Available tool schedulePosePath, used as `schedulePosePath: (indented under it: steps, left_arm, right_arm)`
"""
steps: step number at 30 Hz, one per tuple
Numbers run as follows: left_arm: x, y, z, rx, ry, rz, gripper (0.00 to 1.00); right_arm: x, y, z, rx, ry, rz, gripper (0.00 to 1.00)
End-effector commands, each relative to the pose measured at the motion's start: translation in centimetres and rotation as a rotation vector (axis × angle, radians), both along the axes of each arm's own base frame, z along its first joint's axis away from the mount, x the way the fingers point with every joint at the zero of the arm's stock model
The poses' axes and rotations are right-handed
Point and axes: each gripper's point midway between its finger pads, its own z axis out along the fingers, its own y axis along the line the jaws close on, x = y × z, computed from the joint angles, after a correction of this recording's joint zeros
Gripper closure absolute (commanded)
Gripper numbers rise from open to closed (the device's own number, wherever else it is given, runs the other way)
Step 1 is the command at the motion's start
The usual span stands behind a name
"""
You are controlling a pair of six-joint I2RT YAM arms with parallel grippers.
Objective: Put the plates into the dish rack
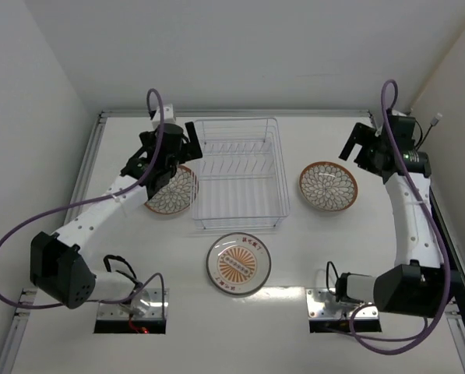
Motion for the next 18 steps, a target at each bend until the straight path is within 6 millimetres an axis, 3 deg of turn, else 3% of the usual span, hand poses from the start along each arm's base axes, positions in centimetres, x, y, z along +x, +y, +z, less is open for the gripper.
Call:
schedulePosePath:
  steps: [1,6,11,16,18]
  left_arm:
    - [0.1,0.0,3.7,-0.122,-0.125,0.045,0.00]
    - [0.3,-1.5,1.8,-0.125,-0.056,-0.023,0.00]
    - [-0.8,0.7,2.2,-0.096,-0.091,0.060,0.00]
    - [-1.0,1.7,2.6,-0.077,-0.133,0.086,0.00]
    - [-1.0,2.0,2.7,-0.070,-0.137,0.103,0.00]
  right_arm:
    - [0.0,-0.8,-2.8,0.043,0.044,-0.056,0.00]
    - [-1.1,-2.9,-8.1,0.117,0.109,-0.161,0.00]
    - [-1.0,-5.7,-9.6,0.241,0.062,-0.250,0.00]
    - [0.3,-6.2,-10.5,0.338,0.009,-0.235,0.07]
    - [-0.1,-7.0,-11.8,0.350,0.039,-0.279,0.08]
